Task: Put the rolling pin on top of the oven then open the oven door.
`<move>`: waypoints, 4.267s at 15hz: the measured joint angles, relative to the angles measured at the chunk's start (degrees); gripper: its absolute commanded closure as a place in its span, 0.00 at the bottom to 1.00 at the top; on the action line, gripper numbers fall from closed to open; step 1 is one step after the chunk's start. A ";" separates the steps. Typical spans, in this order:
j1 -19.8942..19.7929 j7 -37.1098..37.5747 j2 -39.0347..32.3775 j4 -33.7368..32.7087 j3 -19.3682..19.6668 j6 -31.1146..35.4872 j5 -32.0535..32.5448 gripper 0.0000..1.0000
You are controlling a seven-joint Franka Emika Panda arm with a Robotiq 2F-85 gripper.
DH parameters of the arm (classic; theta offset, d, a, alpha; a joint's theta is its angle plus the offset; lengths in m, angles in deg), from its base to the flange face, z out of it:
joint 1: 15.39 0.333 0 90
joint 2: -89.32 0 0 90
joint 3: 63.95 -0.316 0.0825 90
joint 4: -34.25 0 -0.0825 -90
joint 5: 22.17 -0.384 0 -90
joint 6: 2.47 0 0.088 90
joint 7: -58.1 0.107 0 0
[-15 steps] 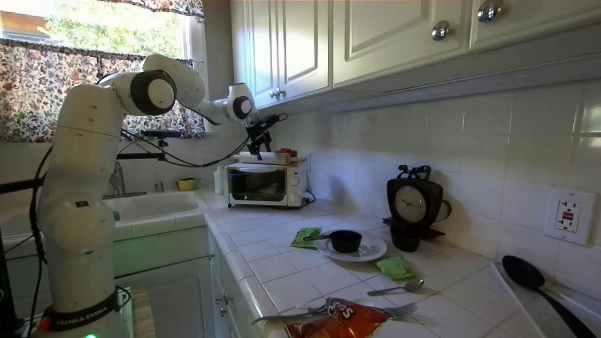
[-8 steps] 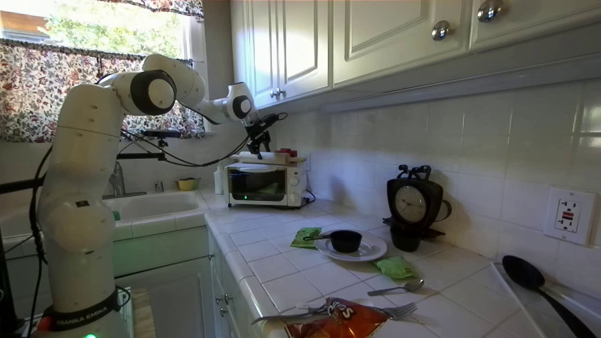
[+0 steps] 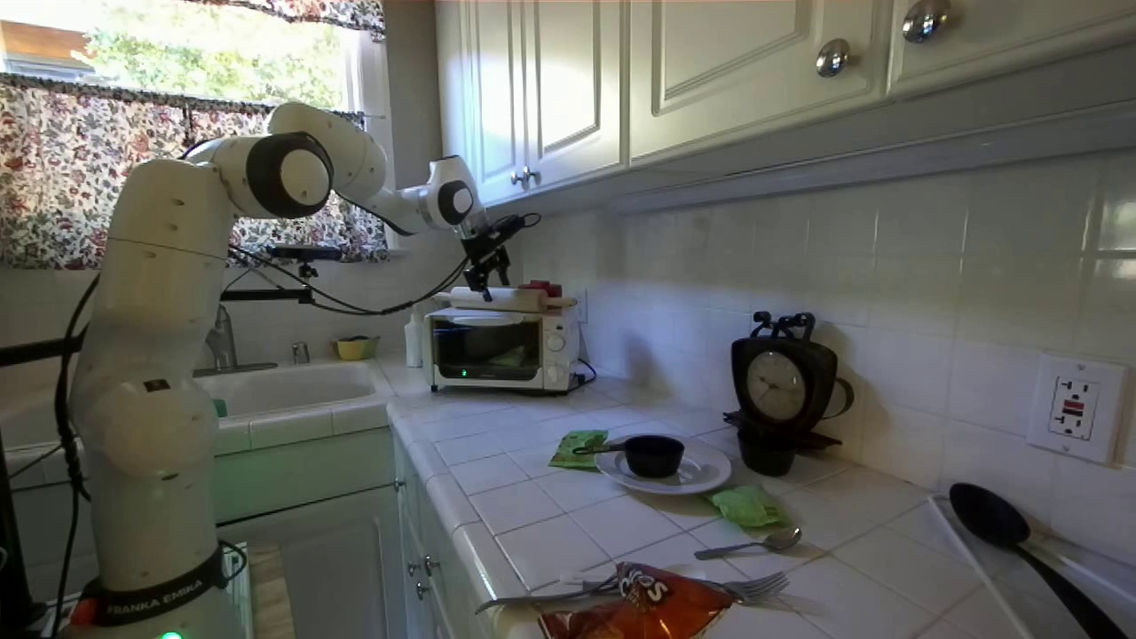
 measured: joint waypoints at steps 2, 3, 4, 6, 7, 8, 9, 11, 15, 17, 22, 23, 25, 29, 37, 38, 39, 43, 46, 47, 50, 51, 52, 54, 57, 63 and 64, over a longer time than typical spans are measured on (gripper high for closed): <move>0.09 0.00 0.07 0.00 -0.18 0.01 0.00 0.20; 0.15 0.00 0.14 0.00 -0.26 0.01 0.00 0.21; 0.21 0.00 0.21 0.00 -0.35 0.01 0.00 0.19; 0.27 0.00 0.29 0.00 -0.54 0.01 0.00 0.18; 0.28 0.00 0.30 0.00 -0.61 0.01 0.00 0.19; 0.30 0.00 0.30 0.00 -0.66 0.01 0.00 0.20; 0.31 0.00 0.31 0.00 -0.69 0.02 0.00 0.21; 0.32 0.00 0.46 0.01 -0.79 0.12 0.00 0.22; 0.32 0.00 2.14 1.32 -1.21 1.71 0.00 0.22; 0.31 0.00 3.58 2.86 -1.32 3.20 0.00 0.23; -0.32 0.02 8.25 9.39 -1.32 8.88 -0.20 0.24; -0.59 0.03 9.56 11.18 -1.26 10.50 -0.40 0.24; -1.18 0.24 12.68 15.36 -0.92 14.52 -0.86 0.23; -2.05 1.84 20.63 25.05 0.93 22.42 -3.41 0.23; -2.56 9.72 35.32 42.67 8.29 28.18 -5.31 0.22; -2.77 10.91 36.58 44.25 8.95 28.18 -5.30 0.22; -3.04 12.06 37.64 45.73 9.51 28.11 -5.21 0.23; -3.57 14.49 40.05 50.27 11.20 25.88 -5.12 0.22; -2.85 14.32 39.90 52.08 11.49 23.79 -5.10 0.23; -2.30 14.27 39.53 52.41 11.50 23.04 -5.10 0.23; -0.49 13.61 37.70 52.58 11.67 21.76 -5.16 0.20; 0.11 13.06 36.94 52.54 11.74 21.76 -5.16 0.21; 0.69 12.30 36.09 52.43 11.82 21.76 -5.19 0.19; 1.62 10.64 34.34 51.77 11.87 21.76 -5.20 0.18; 2.27 6.76 32.09 50.15 11.50 21.76 -5.05 0.18; 2.26 -1.22 31.21 46.89 9.45 21.09 -1.80 0.12; 2.21 -2.02 31.20 46.56 9.18 21.06 -1.47 0.03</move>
